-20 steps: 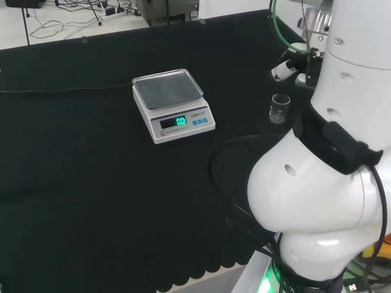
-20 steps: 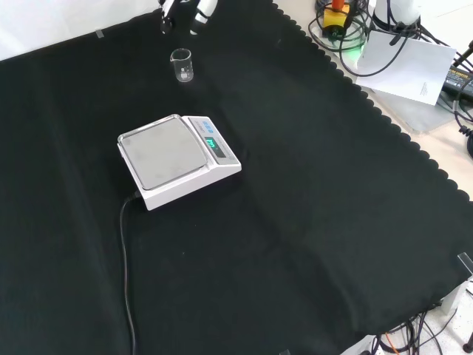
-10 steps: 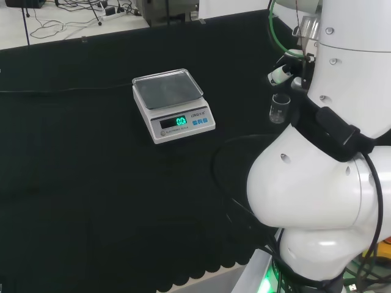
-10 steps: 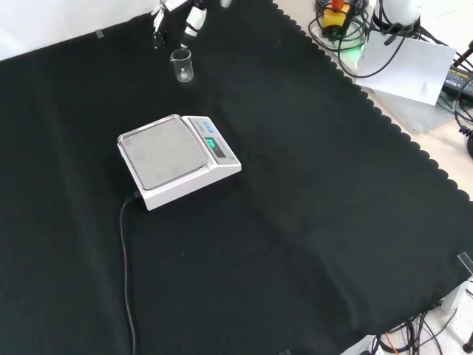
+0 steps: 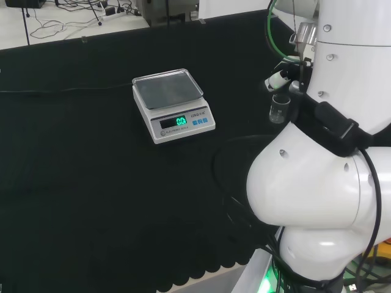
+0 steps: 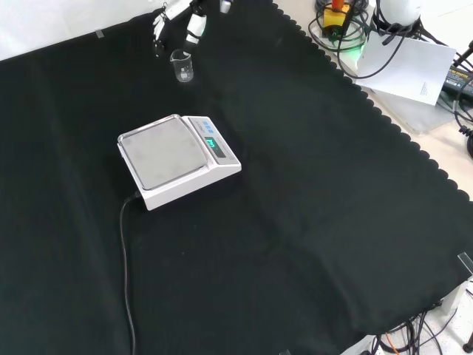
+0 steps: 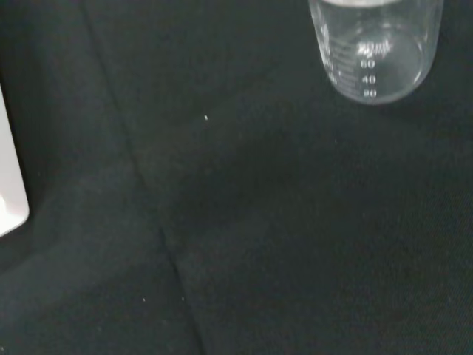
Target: Pick up the beaker.
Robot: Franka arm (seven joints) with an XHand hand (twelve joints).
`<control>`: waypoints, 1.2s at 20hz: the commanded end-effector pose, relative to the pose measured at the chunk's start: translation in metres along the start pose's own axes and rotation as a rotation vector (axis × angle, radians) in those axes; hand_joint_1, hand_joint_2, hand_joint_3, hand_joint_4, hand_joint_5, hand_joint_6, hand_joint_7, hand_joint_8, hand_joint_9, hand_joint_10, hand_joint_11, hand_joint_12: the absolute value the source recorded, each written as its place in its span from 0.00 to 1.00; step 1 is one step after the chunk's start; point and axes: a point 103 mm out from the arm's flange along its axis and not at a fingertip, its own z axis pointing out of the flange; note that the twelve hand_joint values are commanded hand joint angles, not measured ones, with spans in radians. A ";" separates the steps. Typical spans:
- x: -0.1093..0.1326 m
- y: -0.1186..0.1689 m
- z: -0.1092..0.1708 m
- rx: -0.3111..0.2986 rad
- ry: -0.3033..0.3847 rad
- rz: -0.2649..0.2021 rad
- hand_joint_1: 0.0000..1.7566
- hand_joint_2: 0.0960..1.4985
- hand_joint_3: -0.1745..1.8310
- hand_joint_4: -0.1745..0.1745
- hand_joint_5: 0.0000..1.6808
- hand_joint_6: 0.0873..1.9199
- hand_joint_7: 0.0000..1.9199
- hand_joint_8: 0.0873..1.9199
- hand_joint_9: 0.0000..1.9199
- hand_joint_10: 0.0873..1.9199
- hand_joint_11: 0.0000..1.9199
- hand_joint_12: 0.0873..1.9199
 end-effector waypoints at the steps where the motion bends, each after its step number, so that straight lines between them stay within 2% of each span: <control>1: -0.001 0.004 0.016 0.074 -0.013 0.020 0.38 0.60 0.00 0.47 0.20 0.07 0.07 0.31 0.09 0.40 0.00 0.75; 11: -0.013 0.010 0.033 0.099 -0.017 0.045 0.42 0.62 0.00 0.47 0.21 0.07 0.07 0.31 0.08 0.41 0.01 0.77; 14: -0.013 0.013 0.035 0.071 -0.030 0.027 0.46 0.63 0.00 0.43 0.25 0.09 0.07 0.31 0.10 0.41 0.10 0.73; 15: -0.014 0.013 0.035 0.045 -0.040 0.021 0.49 0.65 0.00 0.38 0.30 0.12 0.09 0.32 0.14 0.40 0.16 0.71; 18: -0.012 0.014 0.034 -0.020 -0.075 0.008 0.63 0.72 0.00 0.09 0.44 0.26 0.16 0.36 0.33 0.34 0.43 0.52; 19: -0.011 0.014 0.034 -0.045 -0.089 0.005 0.65 0.75 0.02 0.04 0.47 0.39 0.19 0.37 0.39 0.31 0.46 0.47; 20: -0.011 0.014 0.034 -0.060 -0.096 0.004 0.72 0.76 0.05 0.02 0.46 0.52 0.21 0.39 0.41 0.32 0.44 0.55; 21: -0.010 0.015 0.033 -0.068 -0.103 0.005 0.78 0.79 0.07 0.01 0.40 0.63 0.23 0.43 0.42 0.36 0.37 0.66; 23: -0.010 0.016 0.033 -0.082 -0.112 0.006 0.83 0.84 0.08 0.00 0.33 0.73 0.24 0.49 0.40 0.45 0.29 0.79; 24: -0.010 0.016 0.033 -0.088 -0.113 0.006 0.84 0.84 0.09 0.00 0.32 0.76 0.26 0.52 0.36 0.55 0.27 0.85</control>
